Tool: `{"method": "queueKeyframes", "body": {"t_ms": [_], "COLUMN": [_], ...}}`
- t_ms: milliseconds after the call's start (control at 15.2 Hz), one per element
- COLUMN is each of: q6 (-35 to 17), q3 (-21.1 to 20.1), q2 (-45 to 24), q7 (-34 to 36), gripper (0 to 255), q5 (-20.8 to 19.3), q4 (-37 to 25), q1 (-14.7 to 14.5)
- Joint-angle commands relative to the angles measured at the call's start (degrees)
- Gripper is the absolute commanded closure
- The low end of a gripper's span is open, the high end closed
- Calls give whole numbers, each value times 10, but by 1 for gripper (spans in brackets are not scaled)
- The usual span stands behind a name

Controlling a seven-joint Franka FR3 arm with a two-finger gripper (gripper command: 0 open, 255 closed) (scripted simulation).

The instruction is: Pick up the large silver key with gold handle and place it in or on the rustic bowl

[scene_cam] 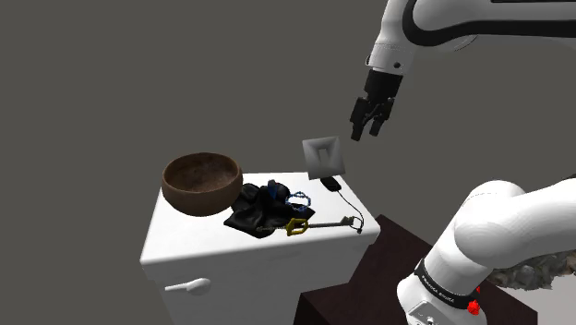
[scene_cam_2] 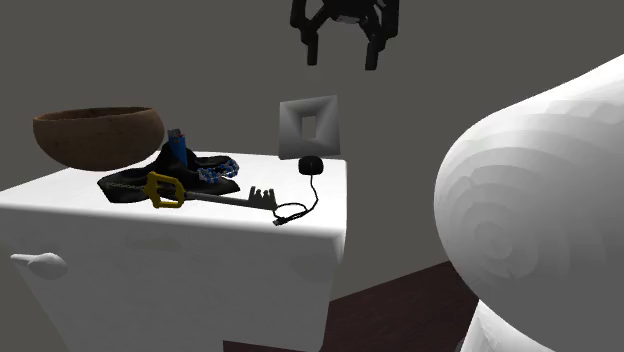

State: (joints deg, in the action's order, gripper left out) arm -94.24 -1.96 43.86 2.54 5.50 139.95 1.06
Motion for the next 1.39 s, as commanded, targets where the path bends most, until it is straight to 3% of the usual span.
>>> {"method": "queueKeyframes", "body": {"t_ms": [0, 1320], "q6": [0, -243], "q3": [0, -135], "q2": [0, -50], "q7": [0, -299], "gripper": [0, 0], "q5": [0, 55], "q4": [0, 128], "q1": [0, -275]}}
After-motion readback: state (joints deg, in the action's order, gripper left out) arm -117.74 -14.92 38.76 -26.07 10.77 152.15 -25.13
